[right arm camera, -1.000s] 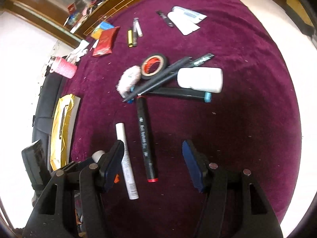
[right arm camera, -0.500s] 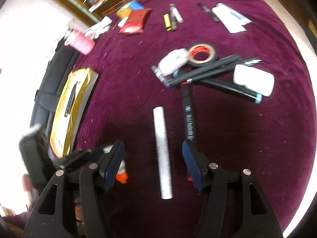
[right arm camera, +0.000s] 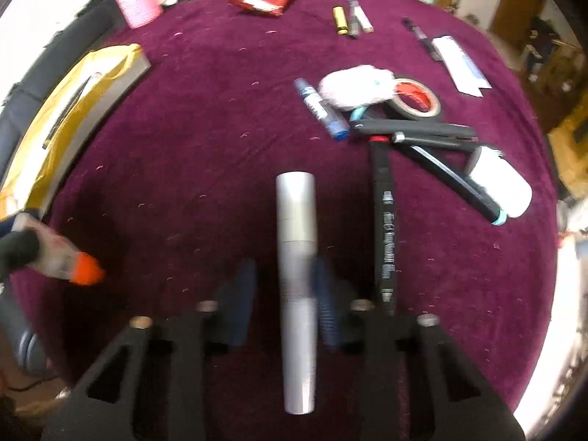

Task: Organize objects
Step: 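Grasp the white orange-capped bottle with the left tool while the right tool grasps the white paint marker, then carry the bottle and paint marker over the white tray and open both tools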

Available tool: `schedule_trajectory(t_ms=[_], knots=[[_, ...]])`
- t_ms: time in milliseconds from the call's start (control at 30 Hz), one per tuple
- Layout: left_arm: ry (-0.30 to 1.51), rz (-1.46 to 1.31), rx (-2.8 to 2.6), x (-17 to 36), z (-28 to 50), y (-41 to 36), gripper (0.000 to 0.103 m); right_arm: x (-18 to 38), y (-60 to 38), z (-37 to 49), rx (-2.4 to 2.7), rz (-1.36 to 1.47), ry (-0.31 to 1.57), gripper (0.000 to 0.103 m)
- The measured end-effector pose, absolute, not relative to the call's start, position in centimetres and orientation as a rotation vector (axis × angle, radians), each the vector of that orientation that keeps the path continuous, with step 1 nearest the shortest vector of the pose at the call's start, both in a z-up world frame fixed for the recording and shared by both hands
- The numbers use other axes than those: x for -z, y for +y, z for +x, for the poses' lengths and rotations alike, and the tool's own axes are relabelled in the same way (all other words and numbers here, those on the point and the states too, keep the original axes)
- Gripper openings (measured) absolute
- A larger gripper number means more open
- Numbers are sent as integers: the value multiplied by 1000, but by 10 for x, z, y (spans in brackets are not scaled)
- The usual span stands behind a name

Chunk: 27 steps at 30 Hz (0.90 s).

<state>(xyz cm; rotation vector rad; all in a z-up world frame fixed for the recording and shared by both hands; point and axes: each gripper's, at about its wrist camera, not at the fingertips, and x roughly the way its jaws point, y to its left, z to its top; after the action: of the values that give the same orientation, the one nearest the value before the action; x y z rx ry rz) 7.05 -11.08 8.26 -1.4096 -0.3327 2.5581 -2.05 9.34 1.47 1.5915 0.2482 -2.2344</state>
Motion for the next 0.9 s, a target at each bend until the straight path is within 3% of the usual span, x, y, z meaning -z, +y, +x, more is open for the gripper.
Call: schedule_trajectory(t_ms=[467, 900], knots=[[-457, -1385, -2648, -99, 88, -215, 23, -49, 105, -20, 2083, 1617, -440, 12], [-413, -1583, -2638, -78, 71, -301, 23, -69, -34, -27, 1816, 1563, -525, 13]])
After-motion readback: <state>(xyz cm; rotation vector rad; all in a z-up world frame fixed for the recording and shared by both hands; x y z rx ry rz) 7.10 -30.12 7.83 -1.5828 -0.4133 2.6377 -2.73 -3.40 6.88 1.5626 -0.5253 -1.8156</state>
